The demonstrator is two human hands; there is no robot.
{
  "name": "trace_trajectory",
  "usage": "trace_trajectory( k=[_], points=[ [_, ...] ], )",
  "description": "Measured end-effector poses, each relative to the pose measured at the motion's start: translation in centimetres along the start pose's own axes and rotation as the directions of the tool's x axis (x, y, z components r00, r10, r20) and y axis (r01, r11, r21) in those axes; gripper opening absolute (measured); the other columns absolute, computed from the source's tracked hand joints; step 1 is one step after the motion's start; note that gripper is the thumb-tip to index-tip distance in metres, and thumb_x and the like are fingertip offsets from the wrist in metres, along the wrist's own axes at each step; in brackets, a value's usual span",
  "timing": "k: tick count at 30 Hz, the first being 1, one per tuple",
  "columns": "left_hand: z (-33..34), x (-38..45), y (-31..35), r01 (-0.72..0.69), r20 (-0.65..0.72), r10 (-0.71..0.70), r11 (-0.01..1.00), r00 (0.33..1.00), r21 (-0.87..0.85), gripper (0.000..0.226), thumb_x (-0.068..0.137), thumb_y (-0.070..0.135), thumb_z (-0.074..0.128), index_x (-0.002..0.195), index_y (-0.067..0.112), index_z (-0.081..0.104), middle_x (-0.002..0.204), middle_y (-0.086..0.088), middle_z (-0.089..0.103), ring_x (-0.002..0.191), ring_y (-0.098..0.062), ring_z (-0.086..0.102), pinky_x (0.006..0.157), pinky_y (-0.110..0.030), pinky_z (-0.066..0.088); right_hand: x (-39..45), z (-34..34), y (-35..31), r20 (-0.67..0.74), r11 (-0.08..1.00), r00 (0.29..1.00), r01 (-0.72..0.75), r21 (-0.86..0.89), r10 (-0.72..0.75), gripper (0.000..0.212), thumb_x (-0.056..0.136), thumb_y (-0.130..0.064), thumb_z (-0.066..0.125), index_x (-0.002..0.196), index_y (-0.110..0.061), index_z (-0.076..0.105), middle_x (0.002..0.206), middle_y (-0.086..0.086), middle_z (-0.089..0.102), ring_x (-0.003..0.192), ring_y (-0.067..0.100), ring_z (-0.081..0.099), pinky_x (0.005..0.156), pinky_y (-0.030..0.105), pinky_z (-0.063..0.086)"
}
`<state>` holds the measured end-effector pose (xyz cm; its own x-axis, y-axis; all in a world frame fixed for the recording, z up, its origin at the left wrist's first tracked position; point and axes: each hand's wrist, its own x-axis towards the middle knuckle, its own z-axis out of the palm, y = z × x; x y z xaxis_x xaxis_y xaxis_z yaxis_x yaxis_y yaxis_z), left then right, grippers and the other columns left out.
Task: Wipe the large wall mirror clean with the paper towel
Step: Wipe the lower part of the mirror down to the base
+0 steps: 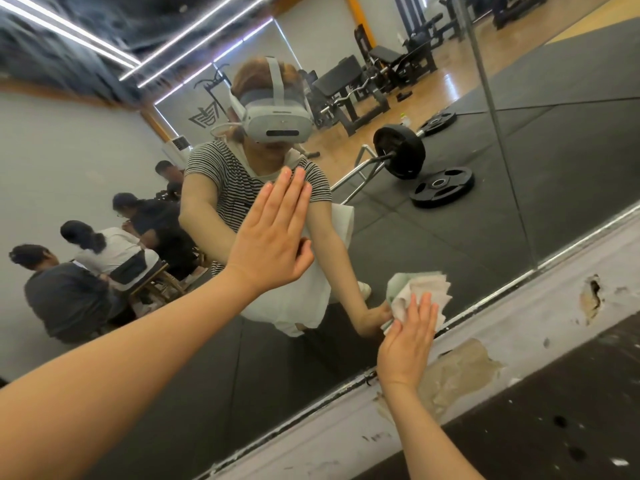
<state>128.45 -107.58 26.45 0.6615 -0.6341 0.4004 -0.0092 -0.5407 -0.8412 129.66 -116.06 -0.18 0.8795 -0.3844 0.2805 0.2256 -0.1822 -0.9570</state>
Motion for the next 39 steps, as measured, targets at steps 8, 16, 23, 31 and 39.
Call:
trace_trajectory(
  k=[8, 16, 23, 31, 39],
  points=[
    [0.3, -0.2, 0.1, 0.000, 0.005, 0.000, 1.000, 1.000, 0.007, 0.072, 0.090, 0.037, 0.040, 0.147, -0.006, 0.028, 0.155, -0.026, 0.024, 0.145, -0.036, 0.017, 0.120, -0.045, 0.012, 1.6, 1.9, -9.4, -0.111, 0.721, 0.806, -0.447, 0.530, 0.581, 0.061, 0.096, -0.002, 0.043, 0.152, -0.011, 0.021, 0.162, 0.008, 0.010, 0.149, 0.027, -0.001, 0.119, 0.041, -0.003],
    [0.0, -0.2, -0.2, -0.037, -0.053, 0.034, 0.997, 0.998, -0.062, 0.068, 0.090, 0.032, 0.046, 0.145, -0.006, 0.031, 0.152, -0.026, 0.028, 0.144, -0.038, 0.020, 0.120, -0.045, 0.012, 4.5, 1.1, -16.8, -0.137, 0.881, 0.983, 0.172, 0.442, -0.123, 0.056, 0.092, -0.021, 0.030, 0.147, -0.021, 0.020, 0.155, -0.002, 0.006, 0.145, 0.016, -0.004, 0.114, 0.033, -0.020],
    [-1.8, -3.6, -1.7, -0.048, -0.076, 0.035, 0.985, 0.996, -0.165, 0.066, 0.090, 0.028, 0.043, 0.146, -0.005, 0.029, 0.154, -0.023, 0.025, 0.147, -0.031, 0.013, 0.121, -0.047, 0.010, 10.5, -1.5, -17.8, -0.095, 0.671, 0.688, 0.723, 0.165, -0.719, 0.045, 0.095, -0.017, 0.039, 0.137, -0.005, 0.051, 0.148, 0.015, 0.042, 0.143, 0.032, 0.023, 0.117, 0.050, 0.004],
    [0.4, -7.2, -3.4, -0.017, -0.016, 0.017, 1.000, 1.000, 0.020, 0.072, 0.089, 0.030, 0.039, 0.150, -0.003, 0.019, 0.155, -0.020, 0.021, 0.149, -0.030, 0.005, 0.121, -0.045, 0.007, 7.0, 0.3, -11.5, 0.002, 0.470, 0.470, 0.883, 0.010, -0.883, 0.046, 0.094, -0.016, 0.047, 0.140, -0.015, 0.042, 0.147, 0.007, 0.044, 0.141, 0.026, 0.029, 0.121, 0.043, 0.000],
    [0.3, -7.2, -3.3, -0.020, -0.015, 0.021, 0.999, 1.000, 0.040, 0.069, 0.090, 0.029, 0.037, 0.148, -0.005, 0.023, 0.154, -0.022, 0.023, 0.146, -0.035, 0.016, 0.121, -0.046, 0.009, 4.6, -0.6, -1.4, 0.277, 0.298, 0.330, 0.942, -0.152, -0.902, 0.059, 0.086, -0.013, 0.042, 0.144, -0.017, 0.034, 0.159, -0.002, 0.020, 0.150, 0.018, 0.007, 0.121, 0.044, -0.002]
  ],
)
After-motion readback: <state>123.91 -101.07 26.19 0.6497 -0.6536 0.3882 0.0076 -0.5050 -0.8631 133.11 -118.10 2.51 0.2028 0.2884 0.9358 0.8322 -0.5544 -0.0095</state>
